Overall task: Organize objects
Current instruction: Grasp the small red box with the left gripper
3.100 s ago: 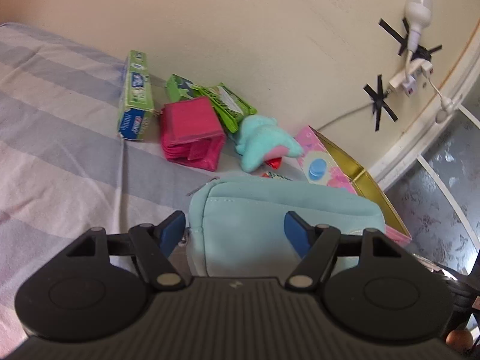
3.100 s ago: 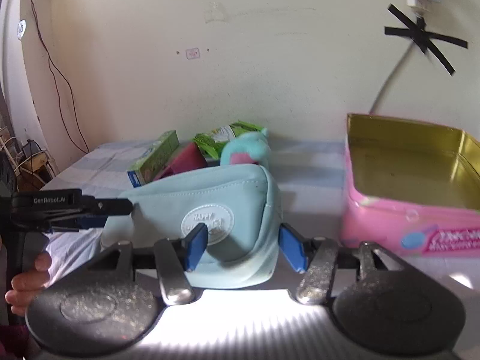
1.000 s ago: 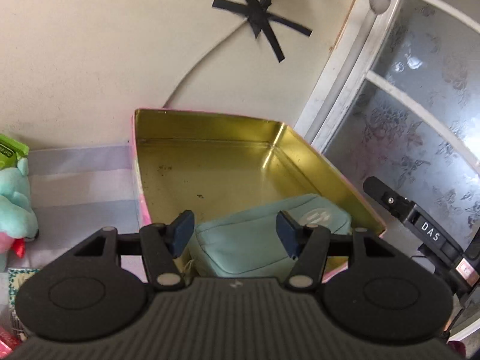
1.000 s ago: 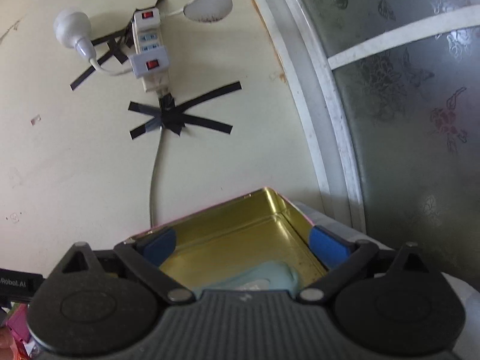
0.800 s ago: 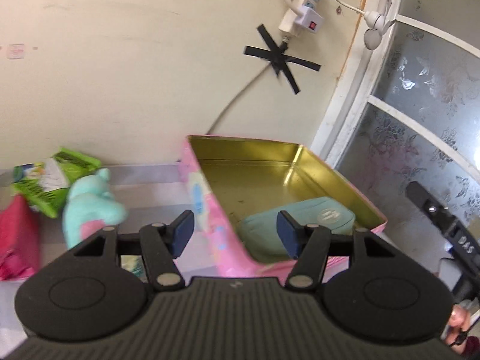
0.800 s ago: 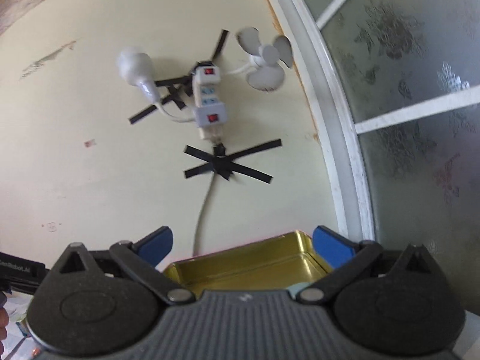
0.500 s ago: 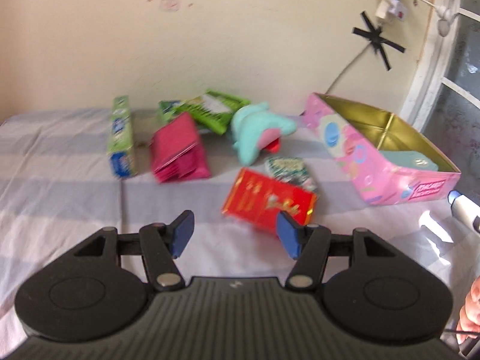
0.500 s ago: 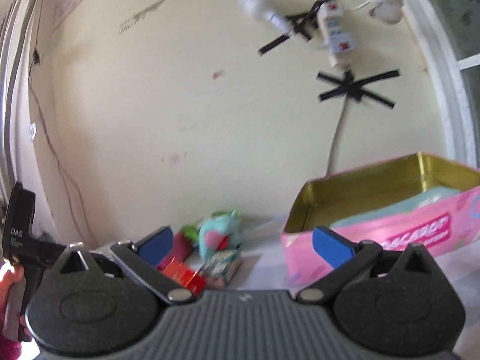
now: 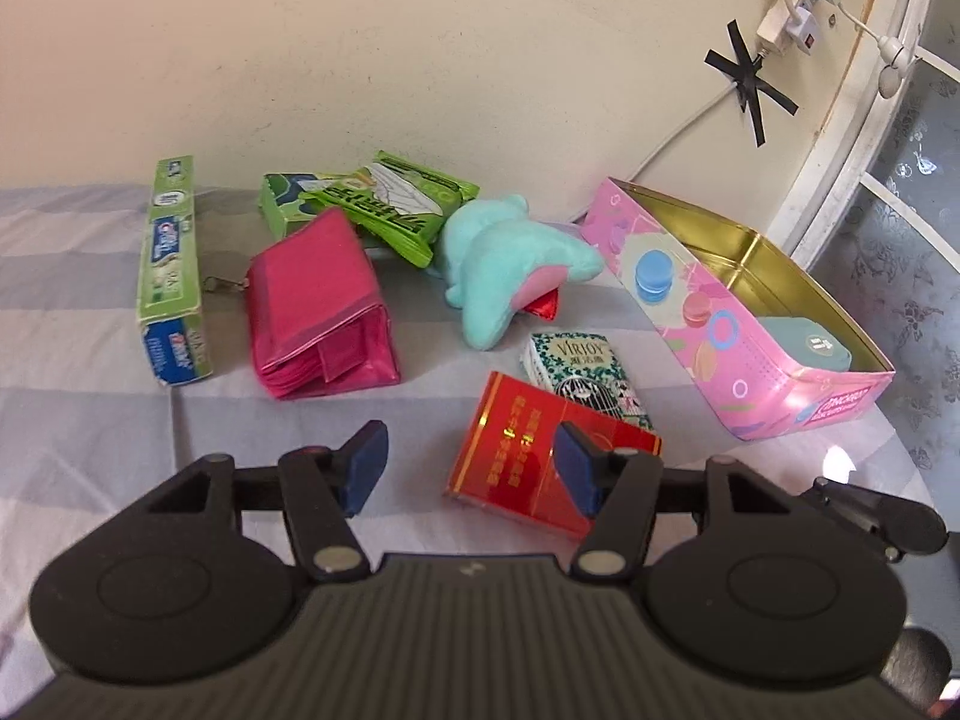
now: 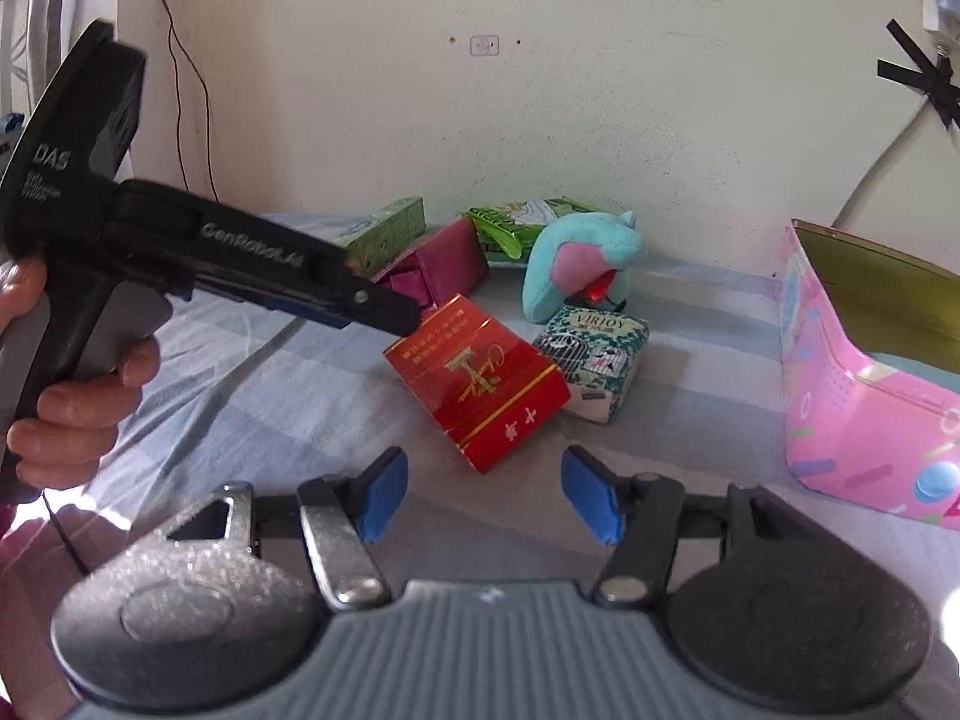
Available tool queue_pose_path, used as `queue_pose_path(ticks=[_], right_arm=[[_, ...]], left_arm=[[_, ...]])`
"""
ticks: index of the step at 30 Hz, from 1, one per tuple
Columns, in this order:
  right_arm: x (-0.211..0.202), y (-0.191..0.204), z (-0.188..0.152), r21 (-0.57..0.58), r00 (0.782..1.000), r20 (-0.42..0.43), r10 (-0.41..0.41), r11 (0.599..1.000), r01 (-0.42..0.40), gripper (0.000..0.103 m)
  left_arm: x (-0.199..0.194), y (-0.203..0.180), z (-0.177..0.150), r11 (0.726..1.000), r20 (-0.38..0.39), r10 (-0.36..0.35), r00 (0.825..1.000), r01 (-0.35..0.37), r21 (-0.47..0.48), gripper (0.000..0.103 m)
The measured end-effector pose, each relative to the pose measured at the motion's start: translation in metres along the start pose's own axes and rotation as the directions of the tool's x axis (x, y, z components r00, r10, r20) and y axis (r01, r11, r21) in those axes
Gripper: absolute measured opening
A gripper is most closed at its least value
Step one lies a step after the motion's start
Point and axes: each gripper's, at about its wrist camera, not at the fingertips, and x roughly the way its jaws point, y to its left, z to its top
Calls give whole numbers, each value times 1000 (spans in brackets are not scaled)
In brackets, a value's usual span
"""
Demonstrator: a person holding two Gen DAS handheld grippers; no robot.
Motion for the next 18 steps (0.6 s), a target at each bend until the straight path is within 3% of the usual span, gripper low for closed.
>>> queue_pose_path(ticks=[3,5,9,10,14,18], right_arm=[[19,2,5,-43,999,-40,-28,999,27,58],[30,1,7,-44,997,-62,-37,998,34,58],[41,-4,11,-19,998,-62,-21,1000,20,57],[41,-3,11,-19,998,-56,-24,1000,23,56],[21,-13,7,26,1000,-8,-18,999,18,50],[-20,-24,13,5,991,112,-68,998,67,50]], left_arm=[[11,1,0,1000,6,-17,1000,17,-4,79],[16,3,-2,999,1,-46,999,46,-17,80],[24,0,-10,988,-22,-150,988,149,-31,61],[22,-4,-11,990,-27,-138,990,137,-25,59],[0,-24,-12,991,-3,-132,991,132,4,53],[-16,-59,6,986,70,-157,985,154,57,54]])
